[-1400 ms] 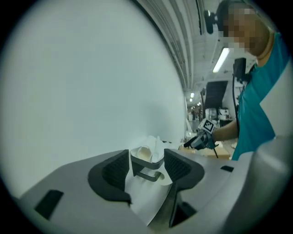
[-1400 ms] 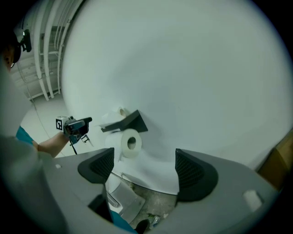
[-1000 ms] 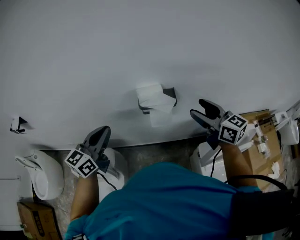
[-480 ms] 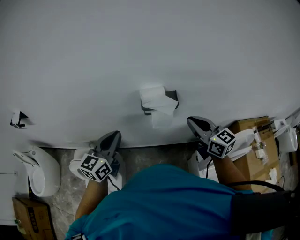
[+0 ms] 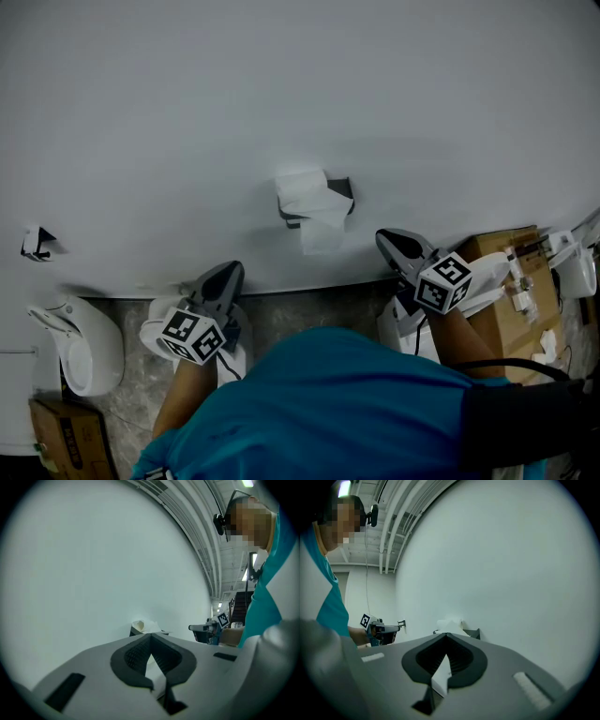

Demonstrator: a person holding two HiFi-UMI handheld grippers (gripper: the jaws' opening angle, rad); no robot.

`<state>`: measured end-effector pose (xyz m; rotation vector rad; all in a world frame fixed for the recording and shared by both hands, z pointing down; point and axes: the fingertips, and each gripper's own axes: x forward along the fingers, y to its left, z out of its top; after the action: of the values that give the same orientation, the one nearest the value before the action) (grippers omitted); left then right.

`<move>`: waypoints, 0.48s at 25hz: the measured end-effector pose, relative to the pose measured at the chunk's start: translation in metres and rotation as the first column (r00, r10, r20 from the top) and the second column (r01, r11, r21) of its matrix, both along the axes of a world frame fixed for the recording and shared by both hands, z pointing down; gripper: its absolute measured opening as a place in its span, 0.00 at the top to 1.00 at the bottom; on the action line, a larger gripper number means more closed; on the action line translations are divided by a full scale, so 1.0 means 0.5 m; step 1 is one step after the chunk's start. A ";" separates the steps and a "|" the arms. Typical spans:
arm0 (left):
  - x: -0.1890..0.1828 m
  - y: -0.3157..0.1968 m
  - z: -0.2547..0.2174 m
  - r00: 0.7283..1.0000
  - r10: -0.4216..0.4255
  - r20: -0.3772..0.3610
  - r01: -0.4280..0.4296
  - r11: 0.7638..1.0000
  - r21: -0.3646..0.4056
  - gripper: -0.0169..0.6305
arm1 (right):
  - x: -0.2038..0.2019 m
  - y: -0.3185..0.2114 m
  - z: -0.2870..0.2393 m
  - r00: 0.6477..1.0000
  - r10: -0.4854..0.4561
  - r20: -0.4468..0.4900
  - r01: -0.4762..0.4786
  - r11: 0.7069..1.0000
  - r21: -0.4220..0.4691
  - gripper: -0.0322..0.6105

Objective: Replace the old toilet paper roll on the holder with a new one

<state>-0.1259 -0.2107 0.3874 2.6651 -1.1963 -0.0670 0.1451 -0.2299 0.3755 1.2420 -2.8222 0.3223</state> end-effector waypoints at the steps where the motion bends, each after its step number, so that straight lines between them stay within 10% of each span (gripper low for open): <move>1: 0.001 0.000 0.001 1.000 0.002 0.004 -0.002 1.000 -0.001 0.96 | -0.001 0.000 0.002 1.000 0.000 -0.007 0.000 1.000 -0.001 0.95; 12: 0.011 0.001 0.004 1.000 0.021 0.013 -0.020 1.000 -0.012 0.96 | 0.008 -0.001 0.006 1.000 0.005 -0.030 -0.005 1.000 -0.001 0.95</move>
<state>-0.1203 -0.2104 0.3894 2.6713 -1.1695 -0.0385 0.1491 -0.2303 0.3784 1.2439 -2.7942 0.3028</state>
